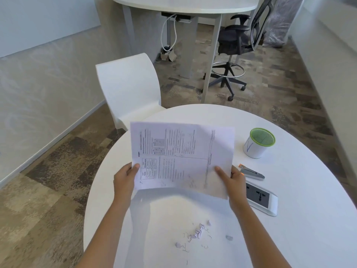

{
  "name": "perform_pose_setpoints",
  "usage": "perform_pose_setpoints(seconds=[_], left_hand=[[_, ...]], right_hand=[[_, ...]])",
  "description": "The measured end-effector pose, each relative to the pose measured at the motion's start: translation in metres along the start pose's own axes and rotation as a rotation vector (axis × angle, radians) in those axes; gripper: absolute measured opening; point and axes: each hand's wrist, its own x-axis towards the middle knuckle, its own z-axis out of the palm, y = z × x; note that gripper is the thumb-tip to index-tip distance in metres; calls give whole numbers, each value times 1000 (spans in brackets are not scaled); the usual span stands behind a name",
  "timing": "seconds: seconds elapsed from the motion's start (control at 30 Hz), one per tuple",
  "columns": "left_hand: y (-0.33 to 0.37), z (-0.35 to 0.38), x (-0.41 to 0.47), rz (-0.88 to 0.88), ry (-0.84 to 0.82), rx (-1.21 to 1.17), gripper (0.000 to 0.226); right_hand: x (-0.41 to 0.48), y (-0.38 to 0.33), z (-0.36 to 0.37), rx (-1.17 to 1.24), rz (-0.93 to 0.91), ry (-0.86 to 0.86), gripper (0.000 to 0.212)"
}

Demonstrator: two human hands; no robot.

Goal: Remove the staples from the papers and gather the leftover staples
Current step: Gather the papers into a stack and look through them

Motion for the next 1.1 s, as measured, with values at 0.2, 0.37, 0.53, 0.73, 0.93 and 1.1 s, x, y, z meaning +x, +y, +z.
perform_pose_setpoints(seconds=[0.2, 0.37, 0.53, 0.73, 0.93, 1.1], left_hand=[[21, -5, 3, -135, -115, -163, 24], [32, 8, -7, -201, -57, -448, 23], [47, 30, -18, -239, 80, -693, 10], [69, 45, -19, -136, 279, -696, 11], [78, 47, -11, 32, 355, -558, 23], [109, 43, -29, 253, 337, -453, 20]], right_hand=[[3, -3, -12, 169, 81, -19, 10], [-12, 2, -4, 324, 106, 67, 12], [-33, 11, 11, 424, 168, 120, 18], [-51, 17, 21, 484, 218, 60, 55], [-57, 27, 20, 462, 240, -86, 37], [-61, 29, 19, 424, 248, -162, 46]])
